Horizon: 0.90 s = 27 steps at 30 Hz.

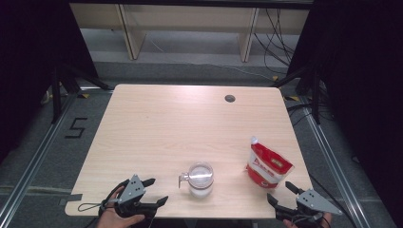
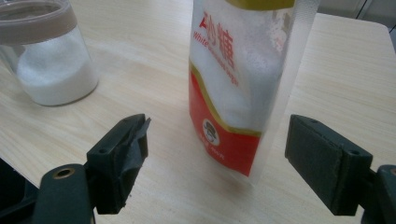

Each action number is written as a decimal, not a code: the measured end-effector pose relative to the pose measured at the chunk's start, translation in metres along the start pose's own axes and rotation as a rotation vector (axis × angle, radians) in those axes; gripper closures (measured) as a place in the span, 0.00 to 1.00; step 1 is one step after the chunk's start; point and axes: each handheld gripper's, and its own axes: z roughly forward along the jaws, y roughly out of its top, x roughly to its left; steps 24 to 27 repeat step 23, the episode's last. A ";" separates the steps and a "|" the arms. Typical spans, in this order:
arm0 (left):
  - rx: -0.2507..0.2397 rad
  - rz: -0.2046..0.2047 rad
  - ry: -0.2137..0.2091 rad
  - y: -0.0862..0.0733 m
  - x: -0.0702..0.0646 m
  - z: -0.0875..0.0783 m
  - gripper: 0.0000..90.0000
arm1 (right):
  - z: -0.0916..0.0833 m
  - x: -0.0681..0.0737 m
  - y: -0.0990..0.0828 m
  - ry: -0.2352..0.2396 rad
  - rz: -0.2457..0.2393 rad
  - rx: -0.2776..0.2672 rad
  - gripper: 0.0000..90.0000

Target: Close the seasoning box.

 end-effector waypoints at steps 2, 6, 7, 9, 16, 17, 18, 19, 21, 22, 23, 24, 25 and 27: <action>0.009 -0.001 0.010 -0.003 -0.001 0.000 0.28 | 0.000 -0.001 0.000 -0.008 -0.013 -0.007 0.25; 0.024 0.007 0.015 -0.007 -0.001 0.001 0.28 | 0.001 0.000 -0.001 0.004 -0.001 0.006 0.24; 0.024 0.002 0.007 -0.008 -0.001 0.003 0.28 | 0.001 0.000 -0.001 0.006 -0.001 0.006 0.25; 0.032 0.027 0.006 -0.007 0.000 0.003 0.28 | 0.002 -0.001 -0.001 0.003 -0.009 0.013 0.24; 0.037 0.001 0.006 -0.009 0.000 0.004 0.28 | 0.003 -0.001 -0.003 0.009 -0.004 0.034 0.24; 0.038 -0.001 0.004 -0.009 0.000 0.005 0.27 | 0.002 0.002 -0.003 0.002 0.028 0.042 0.24; 0.039 -0.006 0.002 -0.009 0.000 0.005 0.27 | 0.004 -0.002 -0.003 0.007 -0.014 0.029 0.24; 0.041 -0.004 -0.001 -0.009 0.000 0.005 0.27 | 0.004 -0.002 -0.003 0.005 -0.018 0.032 0.24; 0.042 0.025 -0.001 -0.008 0.001 0.005 0.27 | 0.004 -0.002 -0.003 0.006 -0.021 0.031 0.24; 0.042 0.026 0.001 -0.008 0.001 0.005 0.27 | 0.004 -0.002 -0.003 0.006 -0.021 0.031 0.24; 0.045 0.027 0.001 -0.008 0.002 0.005 0.27 | 0.004 -0.002 -0.003 0.005 -0.021 0.031 0.24; 0.045 0.027 0.001 -0.008 0.002 0.005 0.27 | 0.004 -0.002 -0.003 0.005 -0.021 0.031 0.24; 0.045 0.027 0.001 -0.008 0.002 0.005 0.27 | 0.004 -0.002 -0.003 0.005 -0.021 0.031 0.24; 0.045 0.027 0.001 -0.008 0.002 0.005 0.27 | 0.004 -0.002 -0.003 0.005 -0.021 0.031 0.24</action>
